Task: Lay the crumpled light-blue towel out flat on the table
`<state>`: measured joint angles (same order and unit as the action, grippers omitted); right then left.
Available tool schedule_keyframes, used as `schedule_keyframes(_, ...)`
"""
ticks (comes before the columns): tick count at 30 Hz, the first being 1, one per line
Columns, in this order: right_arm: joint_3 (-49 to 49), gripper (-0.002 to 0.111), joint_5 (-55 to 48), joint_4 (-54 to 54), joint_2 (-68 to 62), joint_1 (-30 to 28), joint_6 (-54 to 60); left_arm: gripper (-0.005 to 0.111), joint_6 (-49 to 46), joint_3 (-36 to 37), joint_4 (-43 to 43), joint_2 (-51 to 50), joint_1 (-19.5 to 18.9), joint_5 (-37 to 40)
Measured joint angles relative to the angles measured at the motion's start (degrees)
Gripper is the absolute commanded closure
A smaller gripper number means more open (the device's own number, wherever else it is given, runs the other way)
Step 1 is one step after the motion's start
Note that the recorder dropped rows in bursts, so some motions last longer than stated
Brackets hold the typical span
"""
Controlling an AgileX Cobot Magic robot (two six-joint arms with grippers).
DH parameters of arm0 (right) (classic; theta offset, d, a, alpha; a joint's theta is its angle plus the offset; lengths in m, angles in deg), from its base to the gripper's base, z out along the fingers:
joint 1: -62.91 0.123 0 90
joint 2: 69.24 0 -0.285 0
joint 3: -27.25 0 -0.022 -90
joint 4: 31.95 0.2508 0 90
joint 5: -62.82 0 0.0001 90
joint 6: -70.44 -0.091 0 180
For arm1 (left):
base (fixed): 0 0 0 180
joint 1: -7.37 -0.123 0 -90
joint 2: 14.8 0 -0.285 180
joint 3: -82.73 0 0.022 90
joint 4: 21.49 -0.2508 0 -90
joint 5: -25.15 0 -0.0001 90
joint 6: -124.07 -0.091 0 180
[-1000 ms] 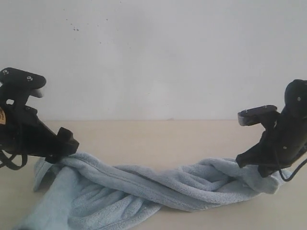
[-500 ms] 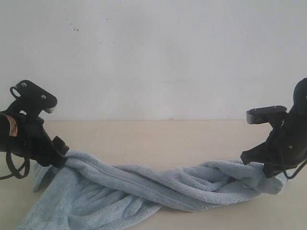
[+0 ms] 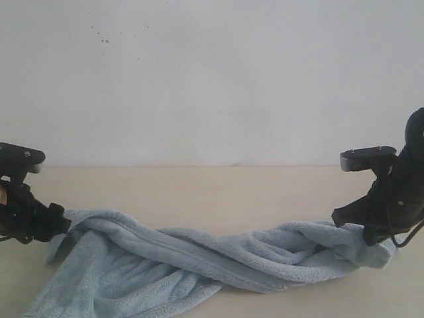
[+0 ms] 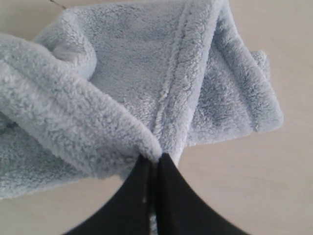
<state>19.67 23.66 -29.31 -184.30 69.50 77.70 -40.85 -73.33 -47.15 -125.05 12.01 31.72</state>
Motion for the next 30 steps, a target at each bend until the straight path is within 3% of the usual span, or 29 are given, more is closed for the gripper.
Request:
schedule_keyframes(14,0.00,0.108,0.44,3.96,0.00,0.00,0.21,0.036,-7.63,0.00,0.19,-6.51,1.96,-5.50)
schedule_keyframes(16,0.00,0.108,0.44,4.07,0.00,0.00,0.21,0.046,-7.63,0.00,0.19,-7.36,2.06,-5.63)
schedule_keyframes(23,0.00,0.108,-0.20,4.20,0.00,0.00,0.34,0.100,-7.50,-0.45,0.19,-8.57,2.06,-7.16)
schedule_keyframes(30,0.00,0.108,-1.14,4.39,0.00,0.00,0.36,0.103,-7.44,-0.45,1.89,-8.32,1.37,-6.57)
